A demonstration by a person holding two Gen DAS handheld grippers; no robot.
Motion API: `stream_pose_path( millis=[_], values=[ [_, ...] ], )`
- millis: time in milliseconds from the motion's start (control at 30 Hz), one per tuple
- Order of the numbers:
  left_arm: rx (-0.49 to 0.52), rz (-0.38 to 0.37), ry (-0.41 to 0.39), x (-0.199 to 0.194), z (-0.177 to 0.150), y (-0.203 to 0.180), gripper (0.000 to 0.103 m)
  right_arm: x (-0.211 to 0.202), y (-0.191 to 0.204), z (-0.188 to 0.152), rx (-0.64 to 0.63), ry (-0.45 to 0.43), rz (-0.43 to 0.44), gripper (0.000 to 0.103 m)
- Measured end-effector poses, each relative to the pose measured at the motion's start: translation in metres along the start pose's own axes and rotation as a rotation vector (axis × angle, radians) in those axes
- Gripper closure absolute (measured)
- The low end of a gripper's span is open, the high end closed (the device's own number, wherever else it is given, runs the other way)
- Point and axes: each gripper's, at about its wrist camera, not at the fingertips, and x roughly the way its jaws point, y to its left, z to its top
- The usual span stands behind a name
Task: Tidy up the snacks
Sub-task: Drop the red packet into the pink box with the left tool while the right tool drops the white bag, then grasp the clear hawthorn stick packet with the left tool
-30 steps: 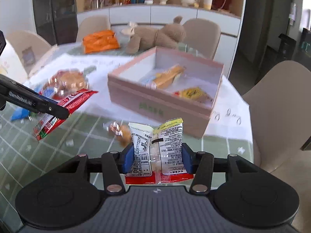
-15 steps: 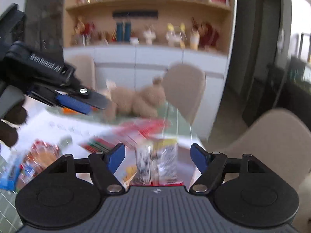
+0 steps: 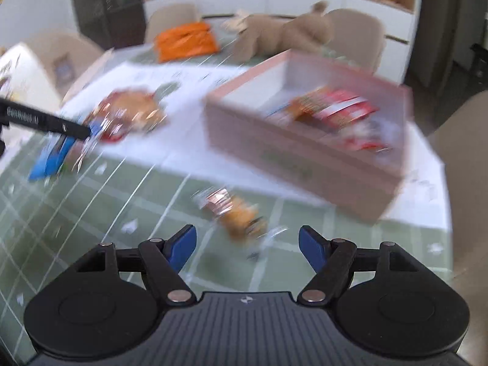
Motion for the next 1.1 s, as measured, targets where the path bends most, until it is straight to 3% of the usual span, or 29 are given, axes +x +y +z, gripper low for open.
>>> stream_pose_path(
  millis=[100, 233, 367, 467, 567, 700, 767, 833, 867, 933, 1000, 1100],
  values=[
    [-0.114, 0.009, -0.003, -0.005, -0.002, 0.023, 0.048, 0.012, 0.025, -0.005, -0.063, -0.019, -0.007, 0.027],
    [-0.125, 0.008, -0.007, -0.001, 0.0, 0.025, 0.048, 0.017, 0.045, 0.001, -0.152, -0.062, -0.023, 0.027],
    [-0.154, -0.032, -0.035, 0.009, 0.017, 0.015, 0.048, 0.017, 0.038, 0.01, -0.13, -0.108, -0.046, 0.03],
    [-0.18, -0.018, -0.083, 0.026, 0.038, 0.01, 0.048, 0.023, 0.03, 0.016, -0.074, -0.059, -0.019, 0.075],
    [-0.22, 0.029, -0.097, 0.048, 0.062, 0.012, 0.048, 0.017, 0.032, 0.016, -0.086, -0.048, 0.013, 0.09],
    [-0.188, 0.029, -0.03, 0.084, 0.078, 0.004, 0.048, 0.004, 0.039, 0.01, -0.108, -0.05, 0.051, 0.09],
    [-0.118, 0.021, -0.022, 0.088, 0.079, -0.008, 0.048, 0.002, 0.04, 0.007, -0.1, -0.041, 0.054, 0.09],
    [-0.031, -0.018, -0.002, 0.088, 0.076, -0.023, 0.063, 0.0, 0.038, 0.005, -0.082, -0.032, 0.055, 0.089],
    [0.007, -0.054, 0.011, 0.086, 0.072, -0.03, 0.065, -0.002, 0.037, 0.004, -0.07, -0.033, 0.056, 0.088],
    [0.074, -0.11, 0.023, 0.081, 0.062, -0.043, 0.073, -0.006, 0.033, 0.006, -0.051, -0.046, 0.056, 0.077],
    [0.137, -0.139, 0.03, 0.073, 0.052, -0.054, 0.074, -0.009, 0.031, 0.009, -0.048, -0.075, 0.041, 0.055],
    [0.191, -0.191, 0.062, 0.06, 0.036, -0.064, 0.075, -0.008, 0.03, 0.016, -0.051, -0.113, 0.001, 0.05]
  ],
)
